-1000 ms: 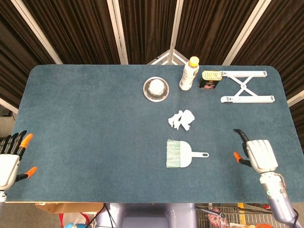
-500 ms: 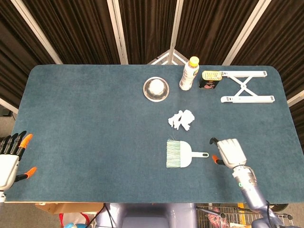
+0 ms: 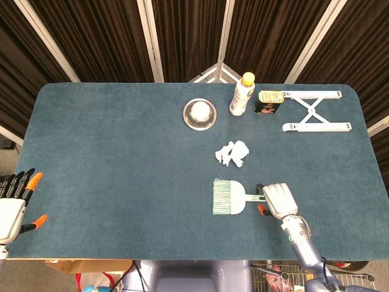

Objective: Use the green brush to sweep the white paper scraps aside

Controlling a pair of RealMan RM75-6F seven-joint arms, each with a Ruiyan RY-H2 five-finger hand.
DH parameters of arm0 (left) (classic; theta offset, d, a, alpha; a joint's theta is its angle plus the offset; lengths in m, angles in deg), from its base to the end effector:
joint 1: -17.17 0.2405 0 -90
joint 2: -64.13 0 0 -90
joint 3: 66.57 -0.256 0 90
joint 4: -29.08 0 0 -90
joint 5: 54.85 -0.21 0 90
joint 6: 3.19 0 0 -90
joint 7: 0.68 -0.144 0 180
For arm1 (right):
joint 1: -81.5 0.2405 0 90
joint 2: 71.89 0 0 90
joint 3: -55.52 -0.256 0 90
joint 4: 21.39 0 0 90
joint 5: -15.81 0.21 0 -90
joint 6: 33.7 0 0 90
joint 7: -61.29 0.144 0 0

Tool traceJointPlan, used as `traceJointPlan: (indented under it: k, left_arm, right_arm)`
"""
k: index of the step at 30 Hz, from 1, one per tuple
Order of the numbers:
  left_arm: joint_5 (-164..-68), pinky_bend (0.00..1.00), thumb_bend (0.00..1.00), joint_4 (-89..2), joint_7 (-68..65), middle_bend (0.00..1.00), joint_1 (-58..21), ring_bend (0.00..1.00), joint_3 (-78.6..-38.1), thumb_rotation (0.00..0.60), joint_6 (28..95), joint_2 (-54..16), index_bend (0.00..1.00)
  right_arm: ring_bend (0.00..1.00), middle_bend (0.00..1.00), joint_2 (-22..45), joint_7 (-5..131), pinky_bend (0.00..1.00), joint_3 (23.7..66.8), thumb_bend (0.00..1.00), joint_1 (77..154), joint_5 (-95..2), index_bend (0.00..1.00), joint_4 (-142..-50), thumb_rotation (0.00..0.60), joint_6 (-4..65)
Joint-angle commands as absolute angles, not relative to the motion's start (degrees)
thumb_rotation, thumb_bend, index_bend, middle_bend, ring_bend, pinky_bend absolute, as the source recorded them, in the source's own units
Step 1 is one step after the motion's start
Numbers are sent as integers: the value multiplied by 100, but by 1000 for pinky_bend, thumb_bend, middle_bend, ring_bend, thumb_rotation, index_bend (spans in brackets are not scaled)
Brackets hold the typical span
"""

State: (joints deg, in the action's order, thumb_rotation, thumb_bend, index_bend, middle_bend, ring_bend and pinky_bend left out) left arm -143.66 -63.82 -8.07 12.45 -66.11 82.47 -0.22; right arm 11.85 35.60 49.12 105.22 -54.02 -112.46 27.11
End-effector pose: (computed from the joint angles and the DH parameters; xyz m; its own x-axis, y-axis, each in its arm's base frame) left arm -0.3054 0.1710 0.1498 0.5039 0.0284 0.8633 0.8630 -0.0597 -0.5017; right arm -0.2344 -0.2653 0.0081 0.4929 -0.2971 0.8178 -0.8689 -0.2160 0.4453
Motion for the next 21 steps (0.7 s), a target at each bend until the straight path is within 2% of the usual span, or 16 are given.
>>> traceJointPlan:
  k: [1, 10, 21]
  left_arm:
    - [-14370, 15, 0, -6393, -813, 0, 1239, 0, -6606, 600, 8249, -20, 0]
    - [-14387, 15, 0, -6387, -793, 0, 1238, 0, -6610, 600, 8255, -27, 0]
    - [-14347, 15, 0, -6429, -809, 0, 1235, 0, -6611, 600, 8221, -13, 0]
  right_arm:
    - [1000, 973, 1270, 3521, 953, 4910, 294, 10568, -5342, 469, -11173, 600, 2670]
    - [1000, 973, 1575, 3500, 953, 4844, 294, 10692, -5099, 469, -10840, 600, 2598]
    - [1000, 972, 1631, 3459, 953, 4818, 294, 10820, -4878, 469, -10651, 600, 2490]
